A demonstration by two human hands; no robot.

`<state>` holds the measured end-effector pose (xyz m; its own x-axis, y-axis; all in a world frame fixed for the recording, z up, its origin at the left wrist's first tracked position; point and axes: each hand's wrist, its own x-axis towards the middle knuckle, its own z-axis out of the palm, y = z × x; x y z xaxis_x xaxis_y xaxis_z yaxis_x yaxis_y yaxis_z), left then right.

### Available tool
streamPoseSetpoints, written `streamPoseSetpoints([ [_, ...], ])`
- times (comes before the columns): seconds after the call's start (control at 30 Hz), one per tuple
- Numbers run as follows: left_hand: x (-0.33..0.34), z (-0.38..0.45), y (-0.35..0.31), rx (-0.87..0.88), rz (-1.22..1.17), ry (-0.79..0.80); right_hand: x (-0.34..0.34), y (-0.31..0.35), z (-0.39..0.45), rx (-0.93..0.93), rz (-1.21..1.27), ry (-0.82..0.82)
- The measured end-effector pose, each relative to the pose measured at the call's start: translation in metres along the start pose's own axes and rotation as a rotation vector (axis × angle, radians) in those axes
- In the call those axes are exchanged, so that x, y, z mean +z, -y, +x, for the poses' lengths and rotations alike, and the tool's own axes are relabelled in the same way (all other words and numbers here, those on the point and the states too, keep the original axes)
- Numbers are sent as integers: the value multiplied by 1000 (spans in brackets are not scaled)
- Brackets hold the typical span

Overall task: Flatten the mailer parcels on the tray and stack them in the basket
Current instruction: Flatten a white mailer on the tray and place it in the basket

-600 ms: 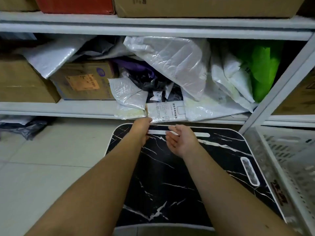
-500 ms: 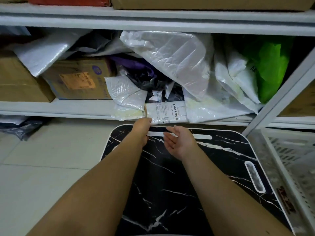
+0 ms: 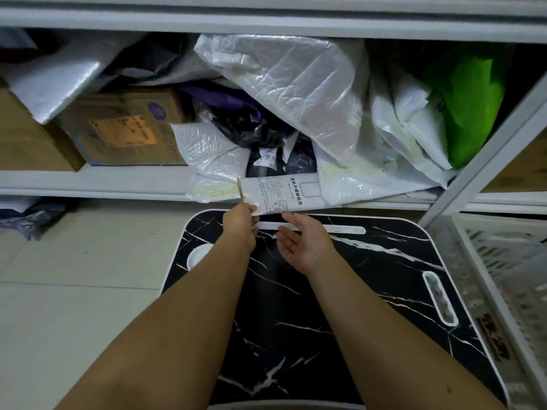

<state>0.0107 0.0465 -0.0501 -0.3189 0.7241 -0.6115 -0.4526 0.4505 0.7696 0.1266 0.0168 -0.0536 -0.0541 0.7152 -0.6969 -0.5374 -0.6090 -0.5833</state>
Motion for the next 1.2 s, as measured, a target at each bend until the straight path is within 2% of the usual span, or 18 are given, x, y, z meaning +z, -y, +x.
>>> streamPoseSetpoints([
  [0.17,-35,-34,11,112,39,-209,8,-17,-31,-39,34,-15],
  [0.33,-75,-78,49,98,213,-206,-2,-55,-72,-32,32,-30],
  [0.4,-91,-92,68,110,406,-206,-13,-76,-83,-50,-45,-81],
  [0.53,-114,-113,103,148,850,-181,-45,-114,-105,58,-421,-155],
  [0.57,-118,-120,110,164,960,-196,-54,-120,-109,20,-596,-167],
  [0.6,-120,-127,117,212,1089,-224,-63,-126,-110,-92,-850,-191],
  [0.67,-124,-137,131,463,1372,-249,-79,-135,-115,-445,-1392,-369],
  [0.73,-125,-138,143,740,1588,-135,-90,-142,-120,-716,-1670,-442],
  [0.8,-125,-134,150,856,1789,17,-97,-154,-114,-900,-1806,-373],
  [0.87,-126,-130,152,881,1942,138,-105,-162,-105,-893,-1889,-311],
  [0.97,-128,-123,156,929,2036,283,-119,-167,-95,-758,-2015,-226],
  [1.03,-131,-117,160,918,2052,323,-125,-168,-90,-783,-2037,-239],
  [1.1,-133,-114,163,906,2030,338,-127,-169,-85,-715,-2050,-240],
  [1.2,-133,-111,164,889,2001,372,-129,-172,-80,-753,-2056,-218],
])
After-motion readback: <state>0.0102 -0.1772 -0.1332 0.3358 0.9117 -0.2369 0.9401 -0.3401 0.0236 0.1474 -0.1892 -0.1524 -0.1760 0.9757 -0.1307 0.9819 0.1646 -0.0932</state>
